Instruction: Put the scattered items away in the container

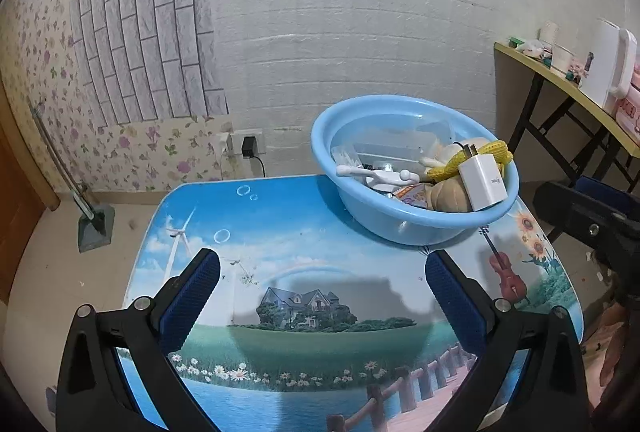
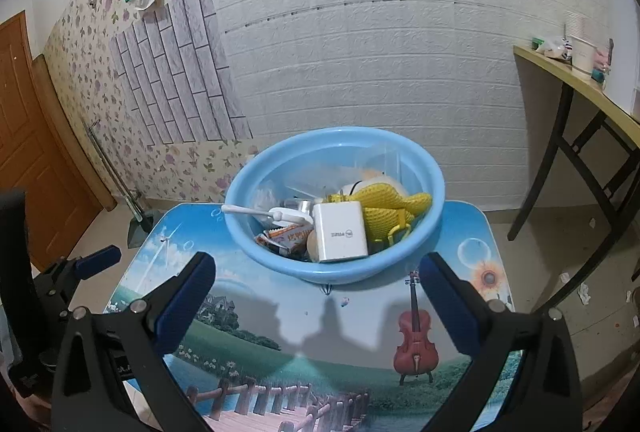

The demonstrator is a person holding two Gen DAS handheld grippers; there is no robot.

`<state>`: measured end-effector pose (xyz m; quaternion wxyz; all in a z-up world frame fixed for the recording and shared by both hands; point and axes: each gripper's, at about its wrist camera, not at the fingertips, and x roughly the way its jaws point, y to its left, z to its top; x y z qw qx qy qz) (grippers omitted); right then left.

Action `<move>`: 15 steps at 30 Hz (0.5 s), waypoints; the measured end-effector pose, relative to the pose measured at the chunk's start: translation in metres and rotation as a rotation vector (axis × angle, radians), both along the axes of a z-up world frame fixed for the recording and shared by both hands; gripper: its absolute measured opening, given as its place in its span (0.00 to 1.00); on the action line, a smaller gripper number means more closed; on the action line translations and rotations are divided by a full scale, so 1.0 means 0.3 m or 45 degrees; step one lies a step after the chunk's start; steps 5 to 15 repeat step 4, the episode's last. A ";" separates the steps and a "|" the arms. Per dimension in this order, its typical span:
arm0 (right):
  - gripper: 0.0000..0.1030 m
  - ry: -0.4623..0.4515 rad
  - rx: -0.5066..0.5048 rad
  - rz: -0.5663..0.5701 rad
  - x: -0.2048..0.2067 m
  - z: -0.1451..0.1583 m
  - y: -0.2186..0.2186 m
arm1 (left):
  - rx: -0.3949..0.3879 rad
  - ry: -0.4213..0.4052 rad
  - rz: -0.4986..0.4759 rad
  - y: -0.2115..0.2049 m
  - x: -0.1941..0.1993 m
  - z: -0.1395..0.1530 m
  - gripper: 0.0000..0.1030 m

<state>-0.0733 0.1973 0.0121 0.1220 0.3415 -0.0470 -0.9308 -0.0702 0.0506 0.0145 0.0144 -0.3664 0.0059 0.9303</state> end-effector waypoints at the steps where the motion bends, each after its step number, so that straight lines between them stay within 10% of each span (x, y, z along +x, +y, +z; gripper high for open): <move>1: 1.00 -0.001 0.003 0.002 0.001 -0.002 -0.001 | -0.003 0.004 -0.002 0.001 0.002 0.001 1.00; 15: 1.00 -0.009 0.015 0.005 0.001 -0.008 -0.006 | -0.008 0.007 -0.004 0.004 0.004 0.003 1.00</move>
